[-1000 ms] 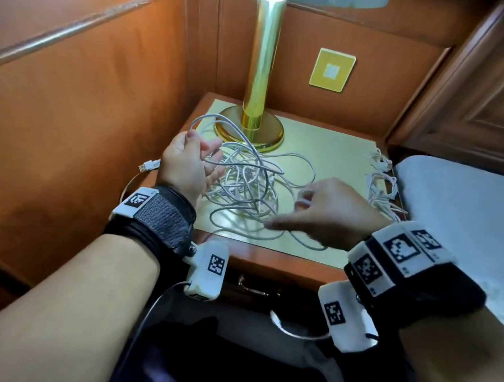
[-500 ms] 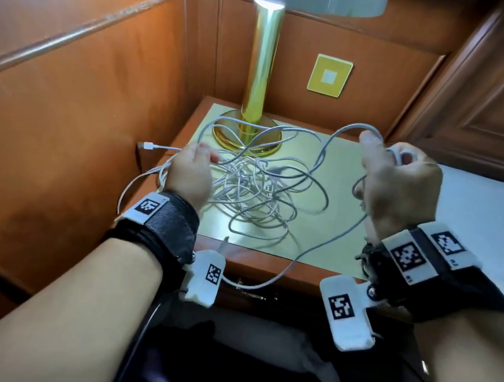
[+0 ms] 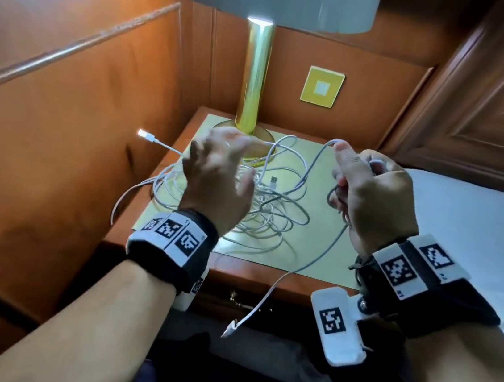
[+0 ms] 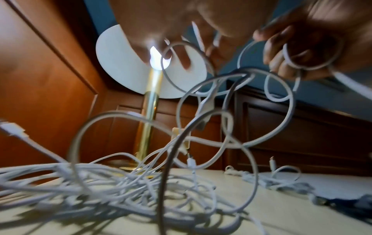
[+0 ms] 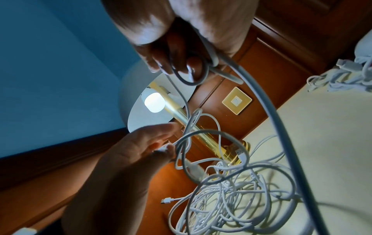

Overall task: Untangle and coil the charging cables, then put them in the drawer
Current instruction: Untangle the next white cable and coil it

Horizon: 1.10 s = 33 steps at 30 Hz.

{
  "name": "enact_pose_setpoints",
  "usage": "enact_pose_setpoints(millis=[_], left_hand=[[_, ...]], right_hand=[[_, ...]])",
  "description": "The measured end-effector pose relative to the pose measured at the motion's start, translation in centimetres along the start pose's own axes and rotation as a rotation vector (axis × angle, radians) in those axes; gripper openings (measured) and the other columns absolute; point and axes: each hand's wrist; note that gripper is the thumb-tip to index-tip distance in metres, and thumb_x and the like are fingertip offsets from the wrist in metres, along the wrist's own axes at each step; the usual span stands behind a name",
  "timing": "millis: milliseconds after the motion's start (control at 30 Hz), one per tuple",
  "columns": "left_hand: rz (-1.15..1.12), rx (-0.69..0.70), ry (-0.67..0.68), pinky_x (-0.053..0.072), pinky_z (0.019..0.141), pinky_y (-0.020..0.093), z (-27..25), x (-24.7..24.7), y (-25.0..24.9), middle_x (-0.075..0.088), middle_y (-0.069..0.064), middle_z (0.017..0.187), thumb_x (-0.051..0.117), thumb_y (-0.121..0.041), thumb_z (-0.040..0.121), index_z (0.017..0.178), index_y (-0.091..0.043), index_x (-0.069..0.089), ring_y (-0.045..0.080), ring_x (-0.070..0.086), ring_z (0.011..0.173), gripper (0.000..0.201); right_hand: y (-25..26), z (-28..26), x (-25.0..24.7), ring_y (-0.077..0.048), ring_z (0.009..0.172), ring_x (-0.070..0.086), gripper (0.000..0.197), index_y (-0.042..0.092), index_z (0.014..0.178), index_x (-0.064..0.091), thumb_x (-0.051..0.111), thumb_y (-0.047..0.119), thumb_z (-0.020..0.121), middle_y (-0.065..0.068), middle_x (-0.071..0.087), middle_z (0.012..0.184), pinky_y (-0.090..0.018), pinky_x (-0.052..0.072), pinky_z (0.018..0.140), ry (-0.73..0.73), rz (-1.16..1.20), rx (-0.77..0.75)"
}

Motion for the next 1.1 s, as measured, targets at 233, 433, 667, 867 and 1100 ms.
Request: enact_pose_setpoints(millis=[233,433,667,867,1100], left_hand=[[-0.096,0.057,0.507,0.018,0.092,0.038,-1.1,0.9,-0.9,0.063,-0.026,0.109,0.052,-0.034,0.077,0.067,-0.041,0.060,0.013,0.046,0.120,0.014],[-0.072,-0.019,0.637,0.022,0.099,0.040,-0.7,0.0,-0.3,0.059,-0.016,0.103,0.041,-0.038,0.075,0.087,-0.028,0.058,0.016,0.044,0.109,0.023],[0.195,-0.138,0.477,0.024,0.090,0.043,-0.8,0.2,3.3,0.066,-0.008,0.101,0.049,-0.034,0.099,0.097,-0.026,0.061,0.025,0.051,0.111,0.014],[0.218,-0.131,0.449,0.025,0.091,0.043,-0.8,1.0,3.1,0.066,-0.008,0.099,0.053,-0.025,0.099,0.097,-0.026,0.066,0.024,0.053,0.109,0.013],[0.130,-0.156,0.503,0.032,0.095,0.043,-1.1,0.9,2.5,0.057,-0.005,0.106,0.052,-0.007,0.097,0.102,-0.028,0.071,0.023,0.054,0.105,0.029]], right_hand=[[0.8,-0.1,-1.2,-0.031,0.055,0.025,0.055,0.019,0.061,0.026,0.073,0.028,0.088,-0.017,0.028,0.059,-0.041,0.023,0.054,-0.091,-0.010,-0.107],[1.7,1.2,-3.6,-0.021,0.050,0.040,0.044,0.022,0.061,0.039,0.072,0.035,0.086,-0.002,0.042,0.048,-0.027,0.032,0.048,-0.410,-0.022,-0.042],[1.8,2.4,-8.0,-0.013,0.040,0.040,0.038,0.021,0.064,0.048,0.081,0.035,0.075,0.009,0.037,0.048,-0.026,0.036,0.051,-0.574,0.237,0.134],[1.9,1.9,-6.4,-0.019,0.055,0.054,0.024,0.015,0.062,0.041,0.046,-0.006,0.072,-0.001,0.045,0.053,-0.028,0.049,0.056,-0.288,0.202,0.178],[1.0,-1.4,-1.3,-0.015,0.046,0.048,0.032,0.004,0.066,0.043,0.037,-0.018,0.087,-0.013,0.069,0.085,-0.020,0.034,0.038,0.303,-0.247,0.380]])
Point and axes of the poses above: each hand's wrist, its own z-axis towards the middle knuckle, its own x-axis out of the palm, y = z × x
